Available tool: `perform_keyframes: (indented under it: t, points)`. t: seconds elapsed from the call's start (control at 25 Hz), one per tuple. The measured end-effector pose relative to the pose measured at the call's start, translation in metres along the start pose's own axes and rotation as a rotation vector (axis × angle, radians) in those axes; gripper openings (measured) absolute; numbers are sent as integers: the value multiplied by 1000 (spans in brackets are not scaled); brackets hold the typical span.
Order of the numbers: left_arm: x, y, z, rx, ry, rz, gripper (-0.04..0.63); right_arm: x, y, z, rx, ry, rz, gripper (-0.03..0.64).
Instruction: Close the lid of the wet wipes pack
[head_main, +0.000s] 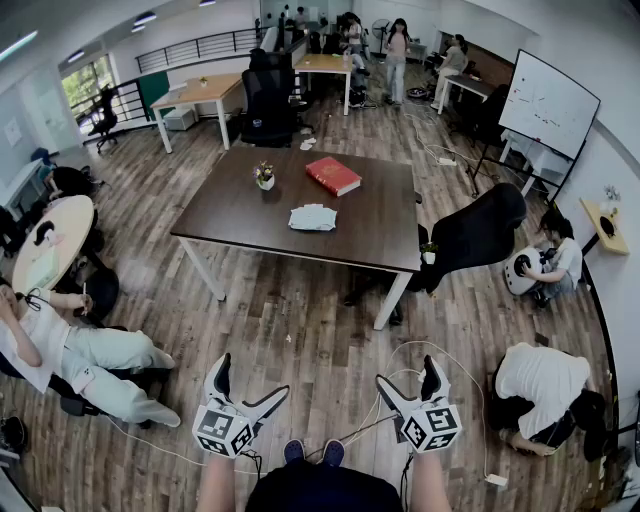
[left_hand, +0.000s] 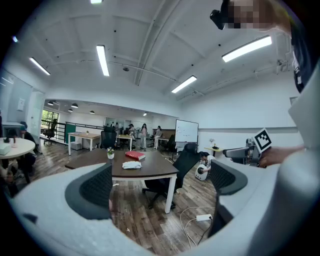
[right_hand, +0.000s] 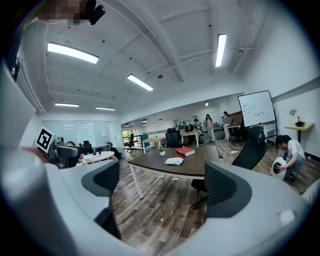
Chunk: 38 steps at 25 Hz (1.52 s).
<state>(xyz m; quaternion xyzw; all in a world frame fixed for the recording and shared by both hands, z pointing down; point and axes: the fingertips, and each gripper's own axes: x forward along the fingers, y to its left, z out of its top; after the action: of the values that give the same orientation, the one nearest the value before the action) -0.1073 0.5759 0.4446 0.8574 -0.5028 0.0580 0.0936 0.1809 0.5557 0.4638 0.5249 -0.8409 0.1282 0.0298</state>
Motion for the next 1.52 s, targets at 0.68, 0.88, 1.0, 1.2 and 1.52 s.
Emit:
perform_keyframes:
  t: [0.68, 0.88, 1.0, 1.2, 1.52]
  points:
    - [9, -13, -6, -4, -17, 61, 601, 11, -27, 6, -4, -39, 48, 543]
    - [36, -5, 3, 3, -49, 58, 601, 31, -38, 15, -22, -50, 59, 543]
    - [55, 3, 9, 9, -65, 47, 601, 45, -44, 21, -33, -52, 56, 543]
    - [87, 28, 16, 16, -79, 35, 601, 81, -50, 28, -44, -52, 56, 541]
    - [129, 58, 13, -1, -51, 30, 601, 133, -64, 28, -27, -30, 66, 541]
